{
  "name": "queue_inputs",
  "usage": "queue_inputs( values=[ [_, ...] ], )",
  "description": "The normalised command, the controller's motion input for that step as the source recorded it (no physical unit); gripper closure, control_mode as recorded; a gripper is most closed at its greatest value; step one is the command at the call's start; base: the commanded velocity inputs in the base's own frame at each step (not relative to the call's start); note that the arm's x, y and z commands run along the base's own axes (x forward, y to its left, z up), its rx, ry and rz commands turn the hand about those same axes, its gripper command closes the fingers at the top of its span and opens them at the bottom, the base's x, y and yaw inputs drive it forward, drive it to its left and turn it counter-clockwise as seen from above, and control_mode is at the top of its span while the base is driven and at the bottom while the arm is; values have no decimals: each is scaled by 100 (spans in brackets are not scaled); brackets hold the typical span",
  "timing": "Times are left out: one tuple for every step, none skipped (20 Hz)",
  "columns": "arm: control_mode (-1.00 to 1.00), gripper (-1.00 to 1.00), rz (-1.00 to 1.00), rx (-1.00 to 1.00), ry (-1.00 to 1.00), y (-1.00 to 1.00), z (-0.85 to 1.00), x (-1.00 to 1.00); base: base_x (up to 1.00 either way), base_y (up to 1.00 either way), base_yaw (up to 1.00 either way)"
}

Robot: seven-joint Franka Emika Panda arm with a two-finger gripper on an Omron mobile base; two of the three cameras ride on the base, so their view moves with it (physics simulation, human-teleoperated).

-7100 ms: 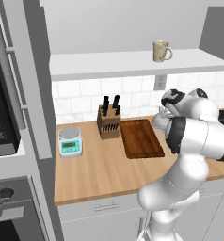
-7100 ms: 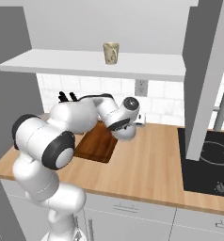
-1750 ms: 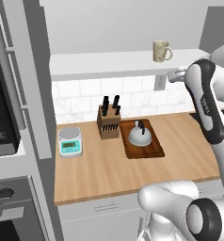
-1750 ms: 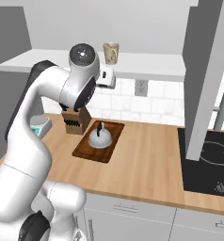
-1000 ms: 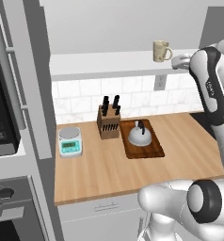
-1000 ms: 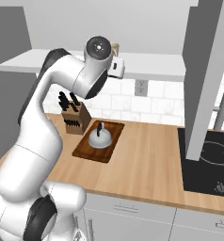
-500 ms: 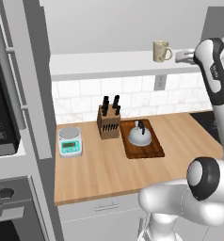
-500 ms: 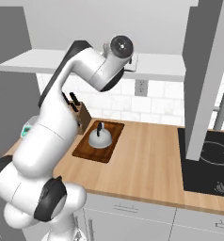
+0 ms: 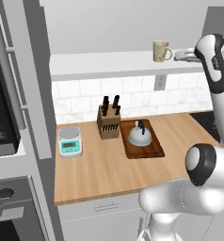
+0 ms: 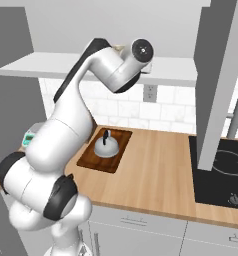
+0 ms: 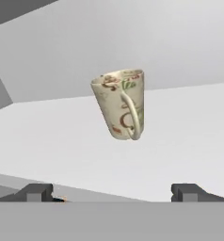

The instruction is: Pick the kettle from the counter and place it on the tray. Then pick the mug from the cabinet and place it on the tray. Then close the cabinet doors.

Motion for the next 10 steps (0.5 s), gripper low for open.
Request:
queue_inputs(
  values=[
    [-100,-100,6,0,0,0,0,27,0,0,0],
    [-100,-100,6,0,0,0,0,26,0,0,0],
    [-100,-100,6,0,0,0,0,29,0,0,0],
    [-100,-100,5,0,0,0,0,28,0,0,0],
    [-100,-100,5,0,0,6,0,36,0,0,0],
    [-100,-100,4,0,0,9,0,33,0,0,0],
    [-100,-100,3,0,0,11,0,38,0,0,0],
    [-100,-100,3,0,0,16,0,37,0,0,0],
    [-100,-100,3,0,0,15,0,42,0,0,0],
    [-100,-100,3,0,0,13,0,39,0,0,0]
  ],
)
